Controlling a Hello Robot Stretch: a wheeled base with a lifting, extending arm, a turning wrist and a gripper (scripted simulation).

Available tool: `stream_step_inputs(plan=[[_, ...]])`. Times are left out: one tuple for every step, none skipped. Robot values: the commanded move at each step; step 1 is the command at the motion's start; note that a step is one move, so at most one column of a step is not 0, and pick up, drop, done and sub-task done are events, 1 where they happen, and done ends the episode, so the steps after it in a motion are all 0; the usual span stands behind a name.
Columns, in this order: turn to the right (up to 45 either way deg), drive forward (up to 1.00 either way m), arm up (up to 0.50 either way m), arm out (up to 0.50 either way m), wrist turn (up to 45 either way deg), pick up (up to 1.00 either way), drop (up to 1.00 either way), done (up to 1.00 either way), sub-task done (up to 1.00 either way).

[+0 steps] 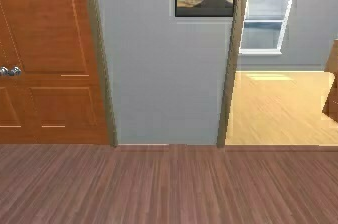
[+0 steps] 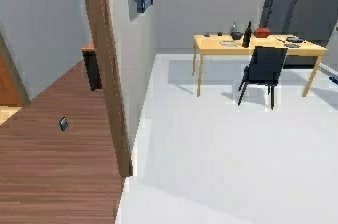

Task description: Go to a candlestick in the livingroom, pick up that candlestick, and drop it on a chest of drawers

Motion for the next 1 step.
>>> stream_step_inputs(plan=[[0.0, 0.65, 0.00, 0.00, 0.0, 0.00, 0.00, 0.00, 0.00]])
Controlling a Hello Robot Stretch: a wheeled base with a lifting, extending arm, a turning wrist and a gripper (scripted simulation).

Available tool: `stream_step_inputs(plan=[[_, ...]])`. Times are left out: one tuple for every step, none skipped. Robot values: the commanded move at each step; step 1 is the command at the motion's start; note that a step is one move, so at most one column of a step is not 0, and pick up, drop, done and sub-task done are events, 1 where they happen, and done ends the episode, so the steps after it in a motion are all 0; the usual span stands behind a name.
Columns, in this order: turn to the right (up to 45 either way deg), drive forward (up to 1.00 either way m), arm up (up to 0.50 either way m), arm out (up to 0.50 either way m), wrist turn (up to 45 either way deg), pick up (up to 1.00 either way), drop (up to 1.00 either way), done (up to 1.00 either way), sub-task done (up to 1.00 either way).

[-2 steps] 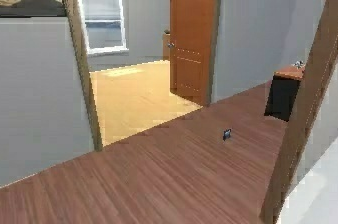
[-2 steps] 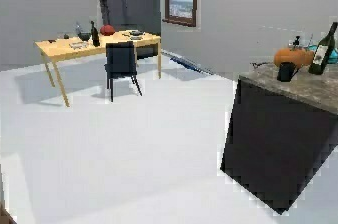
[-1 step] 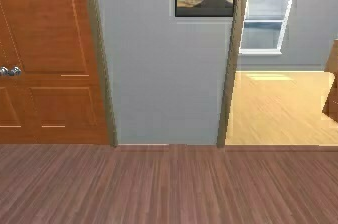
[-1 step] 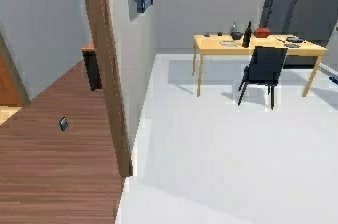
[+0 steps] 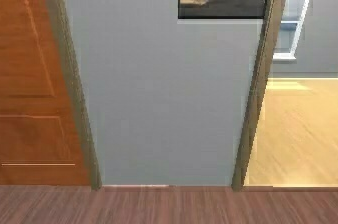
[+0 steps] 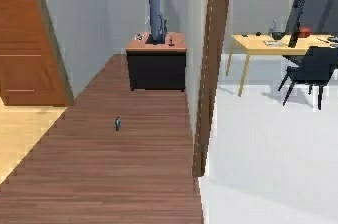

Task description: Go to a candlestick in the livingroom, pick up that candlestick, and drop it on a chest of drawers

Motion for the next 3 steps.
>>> stream_step_inputs(plan=[[-39.0, 0.00, 0.00, 0.00, 0.0, 0.00, 0.00, 0.00, 0.00], [0.0, 0.45, 0.00, 0.00, 0.0, 0.00, 0.00, 0.00, 0.00], [-45.0, 0.00, 0.00, 0.00, 0.0, 0.00, 0.00, 0.00, 0.00]])
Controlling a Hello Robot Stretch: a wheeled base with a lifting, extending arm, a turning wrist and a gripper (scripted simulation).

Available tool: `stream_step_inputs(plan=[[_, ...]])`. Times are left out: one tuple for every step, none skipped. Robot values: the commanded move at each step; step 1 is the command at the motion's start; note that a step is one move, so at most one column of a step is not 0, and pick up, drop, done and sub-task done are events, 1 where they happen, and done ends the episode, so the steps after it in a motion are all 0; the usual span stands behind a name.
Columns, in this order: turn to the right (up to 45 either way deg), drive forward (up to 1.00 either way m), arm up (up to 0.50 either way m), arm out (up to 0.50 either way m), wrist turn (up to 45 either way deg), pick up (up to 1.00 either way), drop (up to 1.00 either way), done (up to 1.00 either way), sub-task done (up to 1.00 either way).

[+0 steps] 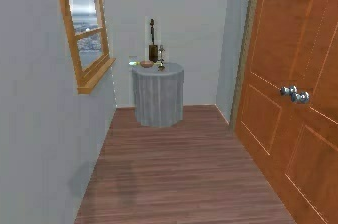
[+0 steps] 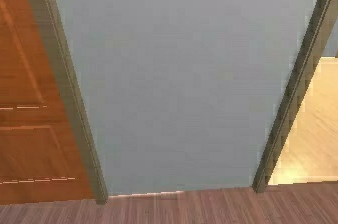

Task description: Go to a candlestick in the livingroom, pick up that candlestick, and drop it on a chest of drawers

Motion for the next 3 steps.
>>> stream_step_inputs(plan=[[-3.0, 0.00, 0.00, 0.00, 0.0, 0.00, 0.00, 0.00, 0.00], [0.0, 1.00, 0.00, 0.00, 0.0, 0.00, 0.00, 0.00, 0.00], [0.0, 0.75, 0.00, 0.00, 0.0, 0.00, 0.00, 0.00, 0.00]])
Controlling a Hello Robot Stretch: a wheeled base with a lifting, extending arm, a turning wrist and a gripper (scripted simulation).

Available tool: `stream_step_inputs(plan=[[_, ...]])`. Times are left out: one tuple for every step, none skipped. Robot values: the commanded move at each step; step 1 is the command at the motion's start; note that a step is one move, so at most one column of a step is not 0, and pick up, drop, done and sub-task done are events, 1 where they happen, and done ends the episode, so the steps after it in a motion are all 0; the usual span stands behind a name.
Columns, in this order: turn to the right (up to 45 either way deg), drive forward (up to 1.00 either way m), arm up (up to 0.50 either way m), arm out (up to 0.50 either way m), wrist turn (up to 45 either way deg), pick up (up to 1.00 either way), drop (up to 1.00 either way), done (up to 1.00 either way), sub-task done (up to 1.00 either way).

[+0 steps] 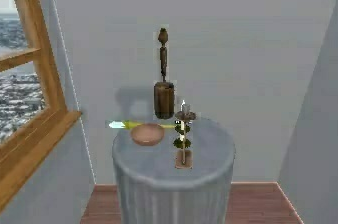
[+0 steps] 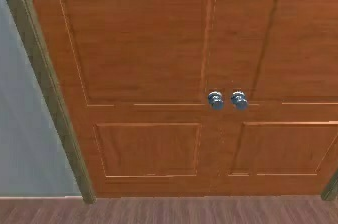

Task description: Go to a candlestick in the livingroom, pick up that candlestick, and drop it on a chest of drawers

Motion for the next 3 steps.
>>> stream_step_inputs(plan=[[-45.0, 0.00, 0.00, 0.00, 0.0, 0.00, 0.00, 0.00, 0.00], [-36.0, 0.00, 0.00, 0.00, 0.0, 0.00, 0.00, 0.00, 0.00], [0.0, 0.00, 0.50, 0.00, 0.0, 0.00, 0.00, 0.00, 0.00]])
